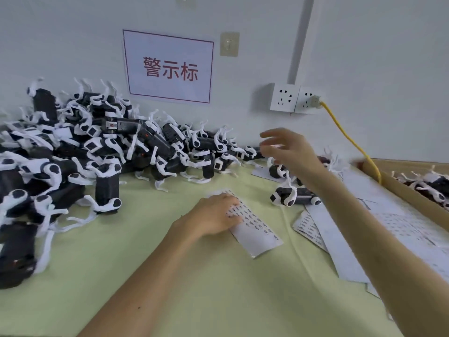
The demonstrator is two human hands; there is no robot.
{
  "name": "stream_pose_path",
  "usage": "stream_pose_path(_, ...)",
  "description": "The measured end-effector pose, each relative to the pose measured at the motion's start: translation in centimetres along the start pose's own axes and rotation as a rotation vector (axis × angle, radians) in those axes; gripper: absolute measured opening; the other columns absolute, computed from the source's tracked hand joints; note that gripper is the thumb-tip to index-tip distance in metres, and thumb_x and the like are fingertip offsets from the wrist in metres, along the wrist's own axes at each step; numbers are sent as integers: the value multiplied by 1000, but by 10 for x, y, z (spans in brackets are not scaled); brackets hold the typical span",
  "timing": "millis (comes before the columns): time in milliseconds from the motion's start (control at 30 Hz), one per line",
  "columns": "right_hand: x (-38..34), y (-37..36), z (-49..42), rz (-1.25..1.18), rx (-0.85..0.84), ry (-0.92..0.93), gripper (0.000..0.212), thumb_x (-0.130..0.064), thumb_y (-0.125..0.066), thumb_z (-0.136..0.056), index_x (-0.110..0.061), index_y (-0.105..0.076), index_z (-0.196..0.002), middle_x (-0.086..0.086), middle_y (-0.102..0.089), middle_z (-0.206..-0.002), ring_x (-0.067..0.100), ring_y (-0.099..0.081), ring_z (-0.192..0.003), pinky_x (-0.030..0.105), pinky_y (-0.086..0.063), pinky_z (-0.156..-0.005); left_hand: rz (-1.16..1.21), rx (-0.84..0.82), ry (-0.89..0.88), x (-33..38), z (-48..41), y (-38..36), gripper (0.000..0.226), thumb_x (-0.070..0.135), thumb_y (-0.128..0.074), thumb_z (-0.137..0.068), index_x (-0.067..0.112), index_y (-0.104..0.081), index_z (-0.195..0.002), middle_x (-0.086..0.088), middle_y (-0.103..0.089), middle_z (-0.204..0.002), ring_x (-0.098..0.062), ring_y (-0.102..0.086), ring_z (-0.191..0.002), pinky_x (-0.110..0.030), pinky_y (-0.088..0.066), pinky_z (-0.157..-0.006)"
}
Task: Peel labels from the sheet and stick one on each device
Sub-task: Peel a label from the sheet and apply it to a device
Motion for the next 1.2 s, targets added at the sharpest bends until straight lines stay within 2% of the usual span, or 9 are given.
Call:
stream_pose_path(100,-15,-97,-19,392,-224,138,76,-36,-82,-84,-23,-43,-148,5,-52,-144,22,-59,-121,36,-49,-97,27,-6,1,0,1,0,55,46,-53,-99,26,-46,-150,9,-41,-159,-14,-40,-142,-30,-31,-109)
stream_pose_path(200,6,-167,-40,717,-372,163,105,-47,-83,-80,-18,-20,-159,9,-26,-161,32,-45,-137,44,-43,-102,22,-5,9,0,0,0,54,44,-53,-99,23,-46,-149,5,-44,-156,-18,-44,-137,-30,-35,-98)
stream_pose_path(367,41,-200,-67,739,-240,81,62,-26,-76,-89,-11,-43,-139,10,-39,-144,35,-58,-116,38,-45,-75,-12,8,41,-2,2,-3,42,39,-50,-102,11,-57,-132,-10,-63,-133,-26,-57,-116,-30,-35,-81)
stream_pose_path(500,34,-187,-69,508,-204,87,30,-14,-80,-81,-9,-55,-97,9,-54,-113,25,-58,-92,30,-44,-67,-24,2,-9,1,3,1,46,43,-49,-102,13,-52,-137,-8,-58,-139,-26,-53,-126,-31,-33,-85)
stream_pose_path(600,31,-152,-58,66,-143,-138,31,-16,-84,-78,-13,-55,-89,2,-58,-83,18,-58,-73,18,-47,-56,-19,-12,-30,3,4,3,53,45,-49,-101,21,-46,-147,-1,-48,-153,-21,-45,-138,-32,-36,-99)
stream_pose_path(733,34,-111,-6,-901,-80,-490,21,-13,-72,-80,-6,-63,-97,13,-61,-101,27,-66,-93,30,-59,-70,38,4,-3,2,5,6,52,42,-51,-100,24,-48,-149,4,-46,-156,-18,-46,-139,-32,-36,-111)
stream_pose_path(833,32,-83,32,-1376,-80,-503,37,-21,-69,-72,-2,-63,-102,18,-67,-109,39,-65,-105,34,-56,-74,108,128,37,2,7,19,41,38,-55,-100,26,-59,-139,8,-54,-147,-15,-50,-135,-36,-29,-118)
stream_pose_path(1033,29,-63,64,-1504,-79,-382,42,-31,-55,-87,-8,-60,-121,14,-62,-126,30,-56,-108,32,-50,-87,1196,48,-80,22,12,38,29,40,-65,-98,26,-68,-123,6,-73,-121,-18,-71,-111,-31,-51,-92)
stream_pose_path(1200,14,-69,64,-1208,-88,-175,47,-16,-57,-74,-10,-60,-121,18,-64,-126,28,-63,-101,37,-55,-85,1576,74,-36,16,13,43,33,49,-70,-91,22,-74,-111,-2,-76,-107,-21,-74,-88,-33,-56,-83)
Point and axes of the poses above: each hand's wrist, its own z-axis away from the middle knuckle, its own y-axis out of the back of the hand, x = y × z, the point moved 8 cm from there along -z, towards the middle knuckle
